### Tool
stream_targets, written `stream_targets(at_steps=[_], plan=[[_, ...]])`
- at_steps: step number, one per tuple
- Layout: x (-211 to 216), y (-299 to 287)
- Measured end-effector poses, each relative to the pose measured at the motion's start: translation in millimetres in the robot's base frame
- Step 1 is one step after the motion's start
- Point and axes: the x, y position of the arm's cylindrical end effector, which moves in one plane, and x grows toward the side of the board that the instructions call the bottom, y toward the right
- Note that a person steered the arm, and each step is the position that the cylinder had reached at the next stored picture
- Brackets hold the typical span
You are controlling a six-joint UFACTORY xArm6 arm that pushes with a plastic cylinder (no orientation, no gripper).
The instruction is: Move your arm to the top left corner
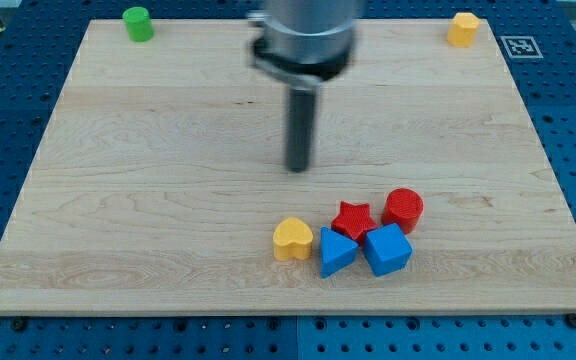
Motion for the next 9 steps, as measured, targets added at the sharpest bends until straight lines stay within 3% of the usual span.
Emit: stream_targets(at_steps=[1, 3, 5, 6, 7, 9], plan=[[0, -82], [0, -89], [-73, -234], [-137, -273], [-151, -274], [-257, -273]])
